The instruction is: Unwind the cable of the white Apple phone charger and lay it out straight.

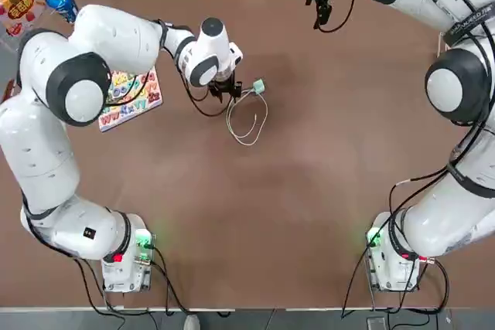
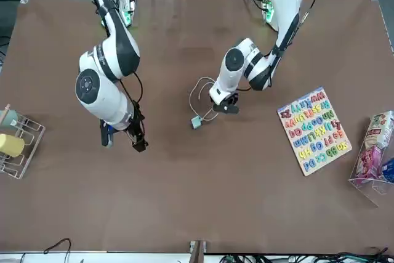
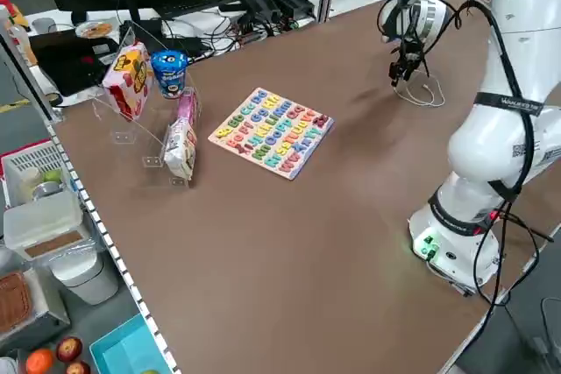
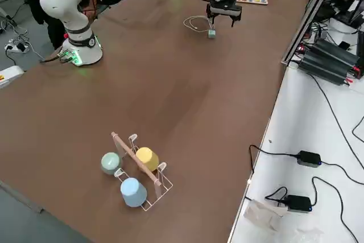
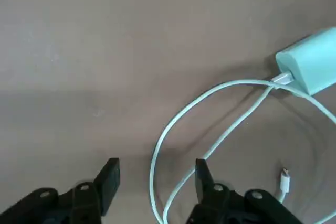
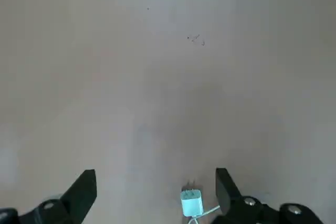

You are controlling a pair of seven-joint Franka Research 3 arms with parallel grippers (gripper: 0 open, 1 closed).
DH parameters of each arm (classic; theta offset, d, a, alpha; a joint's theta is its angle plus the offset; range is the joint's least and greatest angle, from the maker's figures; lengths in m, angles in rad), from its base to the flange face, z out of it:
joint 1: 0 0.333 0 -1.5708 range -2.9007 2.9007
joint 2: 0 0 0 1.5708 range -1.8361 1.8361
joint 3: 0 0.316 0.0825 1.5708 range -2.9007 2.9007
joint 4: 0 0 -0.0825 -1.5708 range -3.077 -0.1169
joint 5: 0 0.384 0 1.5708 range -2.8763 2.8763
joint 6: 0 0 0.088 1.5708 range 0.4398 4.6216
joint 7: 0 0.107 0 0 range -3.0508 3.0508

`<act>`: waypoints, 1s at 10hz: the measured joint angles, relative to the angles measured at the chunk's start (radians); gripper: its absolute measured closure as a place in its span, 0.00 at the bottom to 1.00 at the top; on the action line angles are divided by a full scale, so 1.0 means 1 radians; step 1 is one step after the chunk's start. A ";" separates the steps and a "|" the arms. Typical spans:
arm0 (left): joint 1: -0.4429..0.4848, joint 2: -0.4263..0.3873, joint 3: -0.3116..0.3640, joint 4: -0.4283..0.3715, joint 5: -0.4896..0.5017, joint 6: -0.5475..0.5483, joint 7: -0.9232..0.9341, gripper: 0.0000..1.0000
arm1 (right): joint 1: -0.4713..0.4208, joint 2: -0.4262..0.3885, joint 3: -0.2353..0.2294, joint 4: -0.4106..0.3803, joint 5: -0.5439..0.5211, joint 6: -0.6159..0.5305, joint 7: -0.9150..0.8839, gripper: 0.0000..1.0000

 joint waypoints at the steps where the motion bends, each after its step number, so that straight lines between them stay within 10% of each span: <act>1: 0.000 0.006 0.000 0.000 0.001 0.000 -0.003 0.35 | 0.000 0.000 0.000 0.000 0.000 0.000 0.000 0.00; 10: 0.012 0.016 0.005 0.002 0.011 -0.001 -0.002 0.37 | -0.001 0.013 -0.001 -0.001 -0.017 -0.003 0.000 0.00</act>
